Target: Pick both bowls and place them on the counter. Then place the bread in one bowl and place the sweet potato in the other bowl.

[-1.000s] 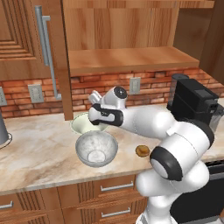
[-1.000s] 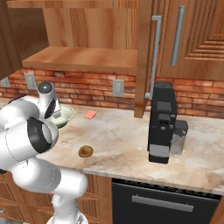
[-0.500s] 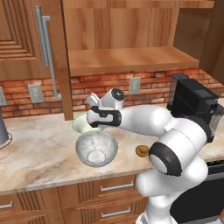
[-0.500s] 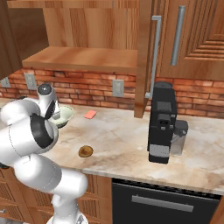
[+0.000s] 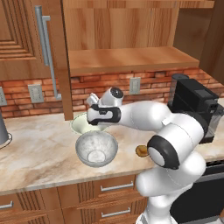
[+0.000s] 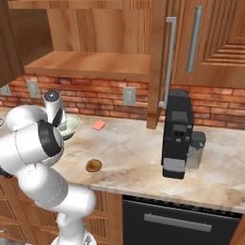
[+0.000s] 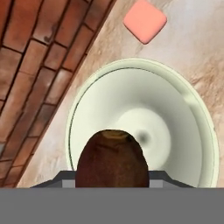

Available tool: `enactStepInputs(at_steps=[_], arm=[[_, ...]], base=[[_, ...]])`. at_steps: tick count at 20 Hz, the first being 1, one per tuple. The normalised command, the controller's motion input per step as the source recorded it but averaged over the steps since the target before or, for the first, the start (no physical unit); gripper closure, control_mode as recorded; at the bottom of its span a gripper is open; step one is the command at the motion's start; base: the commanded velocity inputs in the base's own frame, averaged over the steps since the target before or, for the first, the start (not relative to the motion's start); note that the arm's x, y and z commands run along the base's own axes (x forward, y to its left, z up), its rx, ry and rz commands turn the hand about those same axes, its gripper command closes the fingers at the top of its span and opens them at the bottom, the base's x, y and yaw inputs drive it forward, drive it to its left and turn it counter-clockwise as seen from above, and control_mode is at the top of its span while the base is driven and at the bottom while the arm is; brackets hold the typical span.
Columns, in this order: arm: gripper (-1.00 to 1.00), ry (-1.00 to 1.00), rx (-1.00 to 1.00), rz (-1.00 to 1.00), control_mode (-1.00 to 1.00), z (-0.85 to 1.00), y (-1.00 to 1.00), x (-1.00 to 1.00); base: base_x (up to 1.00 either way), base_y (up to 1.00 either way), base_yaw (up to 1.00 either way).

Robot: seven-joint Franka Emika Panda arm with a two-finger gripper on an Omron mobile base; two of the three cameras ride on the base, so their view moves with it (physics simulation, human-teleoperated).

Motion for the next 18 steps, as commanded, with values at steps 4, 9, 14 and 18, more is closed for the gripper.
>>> enactStepInputs(at_steps=[4,9,14,18], arm=[[1.0,0.12,0.0,0.0,-1.0,0.0,0.04,0.08],[1.0,0.05,-0.01,0.0,-1.0,-0.03,0.09,0.06],[1.0,0.04,-0.01,0.0,-1.0,-0.15,0.12,0.06],[1.0,0.0,-0.02,0.0,-1.0,-0.16,0.11,0.13]], base=[[0.0,0.0,0.0],[0.0,0.0,0.0],[0.0,0.0,0.0],[0.0,0.0,0.0]])
